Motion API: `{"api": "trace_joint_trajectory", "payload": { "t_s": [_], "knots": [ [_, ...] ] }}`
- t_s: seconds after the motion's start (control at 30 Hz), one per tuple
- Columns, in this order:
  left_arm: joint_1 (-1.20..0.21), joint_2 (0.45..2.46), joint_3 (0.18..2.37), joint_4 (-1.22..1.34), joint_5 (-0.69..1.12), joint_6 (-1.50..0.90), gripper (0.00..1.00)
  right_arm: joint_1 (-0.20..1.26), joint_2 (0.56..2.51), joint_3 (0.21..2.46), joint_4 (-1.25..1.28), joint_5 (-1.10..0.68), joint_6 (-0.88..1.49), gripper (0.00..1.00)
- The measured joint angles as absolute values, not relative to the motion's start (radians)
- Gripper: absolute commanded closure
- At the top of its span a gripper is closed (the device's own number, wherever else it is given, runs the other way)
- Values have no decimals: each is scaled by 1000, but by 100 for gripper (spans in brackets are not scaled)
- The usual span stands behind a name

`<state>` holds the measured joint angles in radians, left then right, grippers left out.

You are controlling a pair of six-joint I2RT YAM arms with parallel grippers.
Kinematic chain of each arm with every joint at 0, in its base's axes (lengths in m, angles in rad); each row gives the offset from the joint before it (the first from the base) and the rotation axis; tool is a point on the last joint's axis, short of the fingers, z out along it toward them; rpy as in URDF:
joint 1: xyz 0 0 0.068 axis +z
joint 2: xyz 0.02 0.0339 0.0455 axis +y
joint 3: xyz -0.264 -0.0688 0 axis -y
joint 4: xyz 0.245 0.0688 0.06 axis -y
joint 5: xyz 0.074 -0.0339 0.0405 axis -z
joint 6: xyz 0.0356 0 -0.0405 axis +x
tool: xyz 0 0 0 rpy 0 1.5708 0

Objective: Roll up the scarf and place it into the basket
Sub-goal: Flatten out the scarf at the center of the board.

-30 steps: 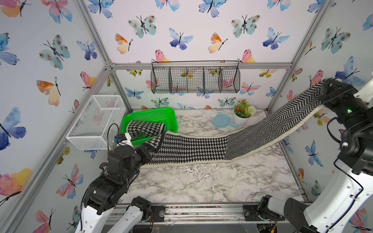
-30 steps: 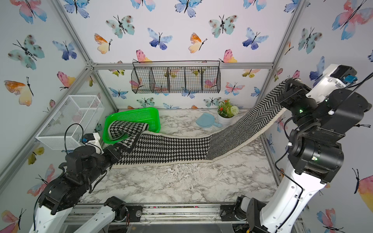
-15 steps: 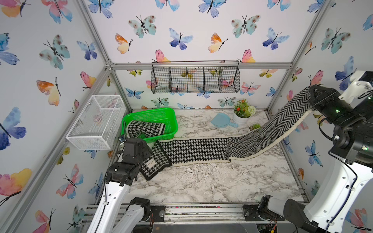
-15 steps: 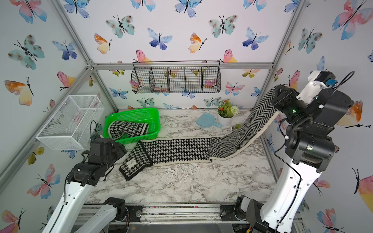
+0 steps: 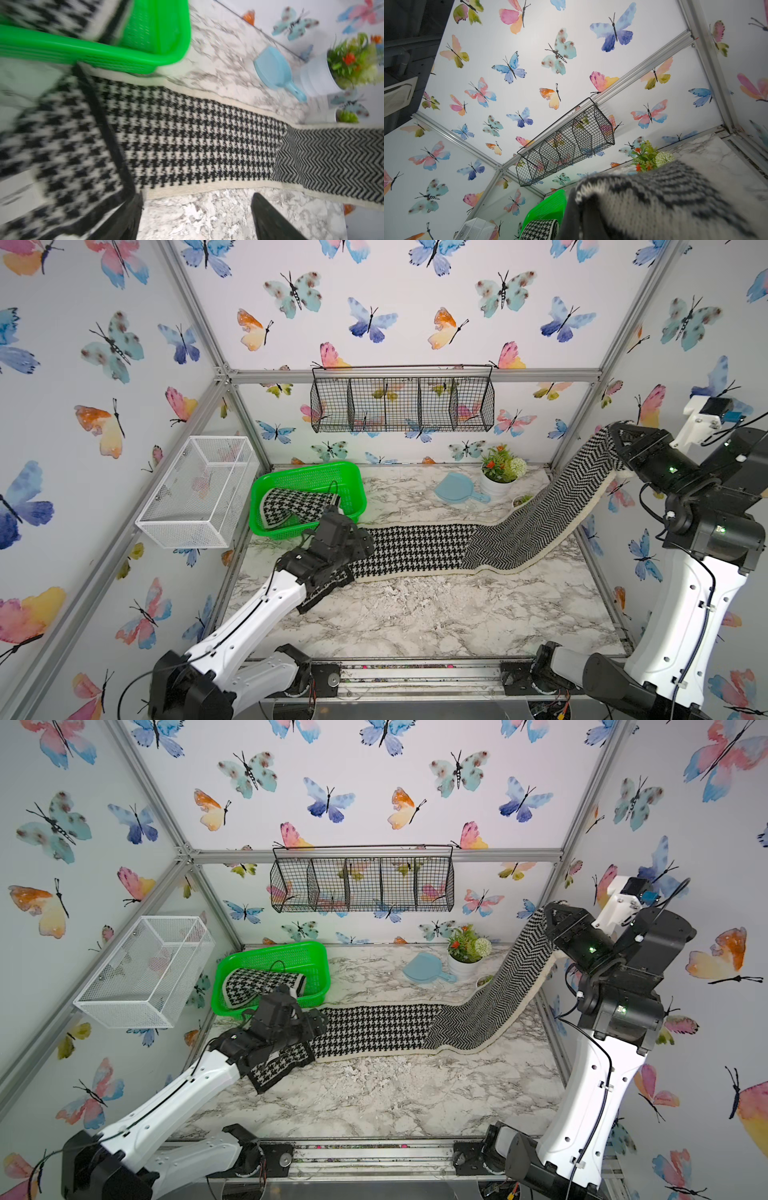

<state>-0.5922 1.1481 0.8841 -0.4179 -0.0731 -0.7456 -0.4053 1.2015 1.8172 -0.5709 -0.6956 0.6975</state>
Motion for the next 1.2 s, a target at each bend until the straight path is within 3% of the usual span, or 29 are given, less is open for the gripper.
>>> {"api": "trace_joint_trajectory", "payload": {
  "t_s": [0.1, 0.23, 0.53, 1.0, 1.2],
  "knots": [
    [-703, 1336, 947, -348, -78, -778, 19, -405, 1184, 1808, -530, -730, 725, 99],
    [-822, 1659, 1193, -316, -83, -806, 19, -405, 1148, 1791, -484, -764, 761, 99],
    [-960, 2083, 1631, -302, -84, -836, 20, -405, 1081, 1777, -383, -825, 858, 99],
    [-1036, 2483, 2172, -422, -70, -878, 19, -405, 1055, 1861, -271, -896, 995, 99],
    [-1130, 2503, 2265, -363, -27, -903, 7, -405, 1036, 1872, -266, -899, 1002, 99]
  ]
}}
